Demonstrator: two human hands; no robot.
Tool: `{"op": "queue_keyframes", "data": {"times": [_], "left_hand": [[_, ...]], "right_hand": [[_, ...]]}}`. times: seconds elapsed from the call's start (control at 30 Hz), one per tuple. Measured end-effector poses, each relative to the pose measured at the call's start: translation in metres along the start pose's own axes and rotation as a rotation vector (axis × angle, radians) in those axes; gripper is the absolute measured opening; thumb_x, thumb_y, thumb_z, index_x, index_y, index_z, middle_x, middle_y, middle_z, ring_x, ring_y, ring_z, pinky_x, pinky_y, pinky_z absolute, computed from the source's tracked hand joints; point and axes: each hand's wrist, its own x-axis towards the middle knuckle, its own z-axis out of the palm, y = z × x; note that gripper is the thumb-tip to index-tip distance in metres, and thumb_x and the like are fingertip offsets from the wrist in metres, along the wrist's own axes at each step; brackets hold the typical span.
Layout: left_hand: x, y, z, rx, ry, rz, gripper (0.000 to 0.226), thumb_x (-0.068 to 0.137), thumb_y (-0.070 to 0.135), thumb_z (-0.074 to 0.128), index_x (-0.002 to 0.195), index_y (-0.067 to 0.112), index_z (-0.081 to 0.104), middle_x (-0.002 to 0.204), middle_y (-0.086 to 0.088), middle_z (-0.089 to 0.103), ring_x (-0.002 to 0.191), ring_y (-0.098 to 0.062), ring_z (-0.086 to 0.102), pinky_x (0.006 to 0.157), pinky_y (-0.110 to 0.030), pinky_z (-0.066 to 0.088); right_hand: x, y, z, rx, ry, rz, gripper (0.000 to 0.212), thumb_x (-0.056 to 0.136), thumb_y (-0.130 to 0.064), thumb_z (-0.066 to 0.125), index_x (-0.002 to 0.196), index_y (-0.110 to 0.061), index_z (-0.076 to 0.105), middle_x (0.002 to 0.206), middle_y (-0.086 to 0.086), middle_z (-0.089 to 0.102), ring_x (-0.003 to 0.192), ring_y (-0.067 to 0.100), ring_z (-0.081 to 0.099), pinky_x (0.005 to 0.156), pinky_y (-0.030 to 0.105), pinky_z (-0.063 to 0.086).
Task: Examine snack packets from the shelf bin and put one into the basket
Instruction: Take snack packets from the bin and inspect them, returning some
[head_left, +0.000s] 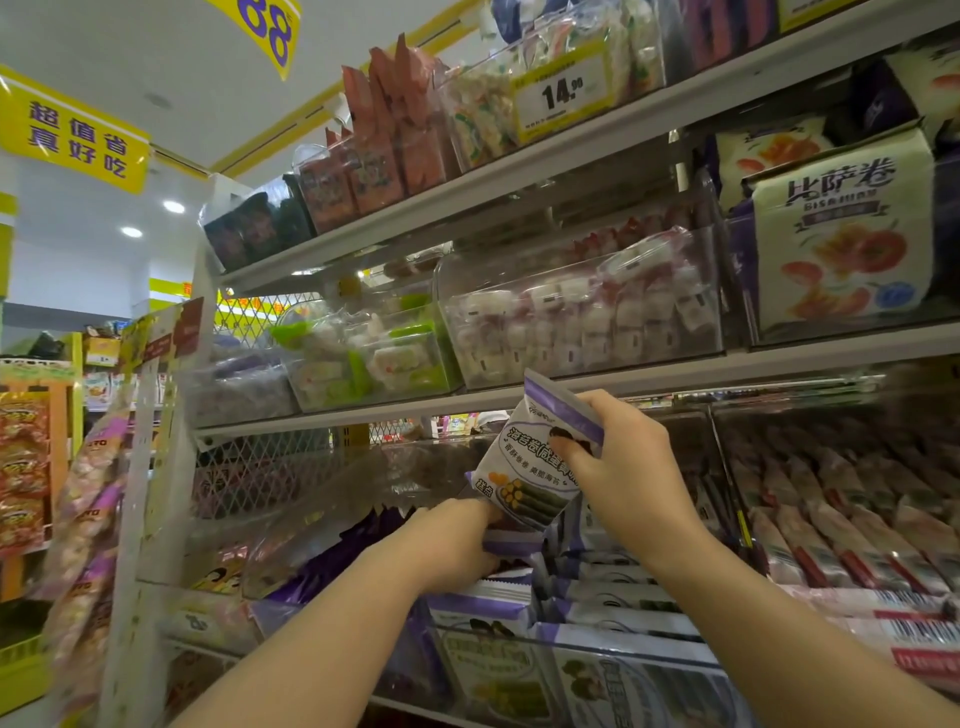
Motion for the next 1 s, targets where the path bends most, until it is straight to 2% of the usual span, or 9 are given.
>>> {"op": "queue_keyframes", "data": {"times": [0.1,0.27,0.43,0.57,0.63,0.77,0.83,0.9,1.0], "left_hand": [[-0.005,-0.007,0.002,-0.034,0.089,-0.005,0.029,0.085,0.017,0.051,0.108,0.029,0.064,0.113,0.0,0.068,0.104,-0.025,0.061,0.087,-0.039,0.05],[-0.007,-0.012,-0.002,-0.111,0.032,0.06,0.016,0.088,0.023,0.065,0.103,0.023,0.069,0.102,-0.001,0.069,0.095,-0.02,0.063,0.082,-0.037,0.052],[-0.014,-0.016,0.004,-0.116,0.212,0.089,0.001,0.091,0.03,0.061,0.09,0.03,0.06,0.097,0.001,0.066,0.091,-0.021,0.062,0.08,-0.041,0.052],[-0.026,-0.021,-0.005,-0.229,0.524,0.106,0.01,0.094,0.021,0.056,0.087,0.028,0.058,0.089,0.006,0.059,0.085,-0.012,0.057,0.076,-0.033,0.049],[-0.034,-0.027,-0.017,-0.307,0.735,0.079,0.01,0.093,0.015,0.057,0.088,0.021,0.062,0.088,0.006,0.059,0.082,-0.01,0.054,0.069,-0.021,0.043],[-0.057,-0.042,-0.035,-0.389,1.02,0.001,0.01,0.093,0.015,0.058,0.085,0.021,0.059,0.085,0.003,0.061,0.076,-0.009,0.055,0.061,-0.016,0.037],[-0.069,-0.05,-0.036,-0.402,1.11,-0.037,0.013,0.093,0.014,0.059,0.086,0.025,0.056,0.083,0.003,0.061,0.075,-0.008,0.056,0.06,-0.015,0.036],[-0.082,-0.059,-0.032,-0.442,1.151,-0.088,0.013,0.095,0.015,0.058,0.087,0.024,0.055,0.084,-0.002,0.063,0.076,-0.018,0.06,0.06,-0.026,0.041],[-0.102,-0.067,-0.024,-0.489,1.182,-0.17,0.012,0.095,0.015,0.057,0.087,0.024,0.054,0.085,-0.008,0.064,0.077,-0.023,0.061,0.06,-0.03,0.043]], "right_hand": [[0.002,0.003,0.006,0.01,0.0,0.016,0.02,0.091,-0.019,0.065,0.109,-0.025,0.059,0.095,-0.006,0.059,0.088,0.006,0.058,0.069,0.017,0.052],[0.0,0.009,0.014,-0.045,-0.02,0.014,0.017,0.09,-0.019,0.065,0.105,-0.022,0.058,0.097,-0.004,0.059,0.087,0.007,0.057,0.068,0.016,0.049],[-0.001,0.012,0.016,-0.066,-0.01,0.018,0.02,0.09,-0.017,0.065,0.108,-0.02,0.058,0.1,-0.003,0.058,0.089,0.01,0.057,0.071,0.02,0.049],[0.001,0.011,0.017,-0.078,-0.05,0.014,0.019,0.089,-0.016,0.066,0.106,-0.02,0.057,0.101,-0.003,0.058,0.093,0.014,0.059,0.079,0.032,0.056],[-0.001,0.014,0.019,-0.06,-0.082,0.045,0.021,0.089,-0.017,0.067,0.107,-0.021,0.057,0.102,-0.003,0.058,0.094,0.015,0.06,0.082,0.033,0.056],[-0.011,0.019,0.029,-0.103,-0.269,0.096,0.017,0.089,-0.02,0.066,0.101,-0.027,0.057,0.096,-0.007,0.061,0.089,0.011,0.061,0.076,0.029,0.054],[-0.017,0.023,0.033,-0.135,-0.296,0.104,0.013,0.088,-0.023,0.067,0.098,-0.025,0.059,0.091,-0.008,0.062,0.085,0.01,0.061,0.073,0.028,0.054],[-0.021,0.024,0.033,-0.187,-0.296,0.137,0.008,0.088,-0.029,0.066,0.093,-0.025,0.061,0.084,-0.008,0.063,0.077,0.007,0.06,0.07,0.032,0.056],[-0.027,0.019,0.03,-0.369,-0.355,0.165,0.018,0.088,-0.043,0.062,0.084,-0.026,0.059,0.08,-0.007,0.065,0.076,0.012,0.062,0.071,0.038,0.056]]}}
